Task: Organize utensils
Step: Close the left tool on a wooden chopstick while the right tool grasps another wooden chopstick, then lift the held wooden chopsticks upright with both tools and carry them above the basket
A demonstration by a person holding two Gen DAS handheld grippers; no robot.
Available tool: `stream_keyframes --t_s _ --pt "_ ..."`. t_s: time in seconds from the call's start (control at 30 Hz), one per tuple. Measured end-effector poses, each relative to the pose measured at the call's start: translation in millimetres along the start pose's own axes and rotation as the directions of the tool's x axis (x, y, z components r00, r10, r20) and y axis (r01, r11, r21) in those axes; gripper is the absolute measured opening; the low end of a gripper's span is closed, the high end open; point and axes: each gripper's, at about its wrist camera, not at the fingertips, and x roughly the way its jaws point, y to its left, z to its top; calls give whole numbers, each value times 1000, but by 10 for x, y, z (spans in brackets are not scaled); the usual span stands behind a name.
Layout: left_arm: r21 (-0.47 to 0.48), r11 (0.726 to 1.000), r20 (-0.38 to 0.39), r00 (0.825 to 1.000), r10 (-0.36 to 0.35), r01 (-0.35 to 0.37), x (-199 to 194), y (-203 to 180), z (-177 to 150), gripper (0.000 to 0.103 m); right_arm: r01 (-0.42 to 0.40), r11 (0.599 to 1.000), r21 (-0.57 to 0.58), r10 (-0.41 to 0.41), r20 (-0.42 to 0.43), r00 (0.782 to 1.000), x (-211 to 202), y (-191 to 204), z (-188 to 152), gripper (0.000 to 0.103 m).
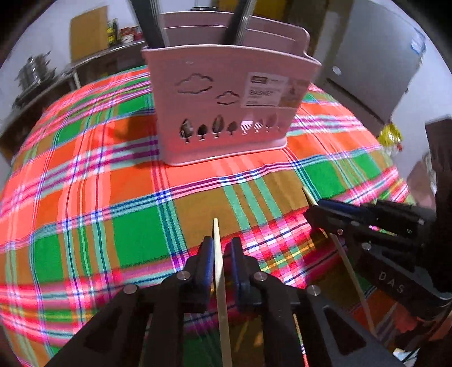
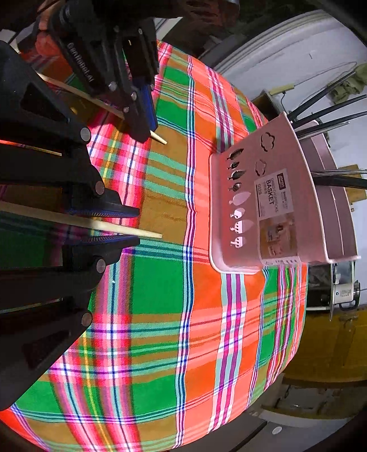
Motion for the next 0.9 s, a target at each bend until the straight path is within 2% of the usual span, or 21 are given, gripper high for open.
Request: stream_keyframes --t_s 0.13,0.2,0.3,0.57,0.77,0.9 --pt "15 1000 1 1000 8 -8 22 -7 35 10 -4 1000 -15 4 -13 1000 23 37 41 10" --pt "-3 1000 -1 1000 2 -2 23 32 52 5 -11 1000 -19 10 -18 1000 32 55 56 7" --pt "-31 999 -1 1000 -16 16 6 74 75 5 -18 1000 -23 18 -11 1000 12 79 75 6" --pt "-47 999 60 998 -24 27 -301 151 136 5 -48 999 -8 49 51 997 -246 79 175 6" --pt "-31 999 143 989 -32 37 -690 154 294 5 -60 998 -19 62 125 990 -541 119 319 5" --pt "-37 998 146 988 -45 51 -755 154 347 4 -56 998 -30 60 139 989 -638 137 368 5"
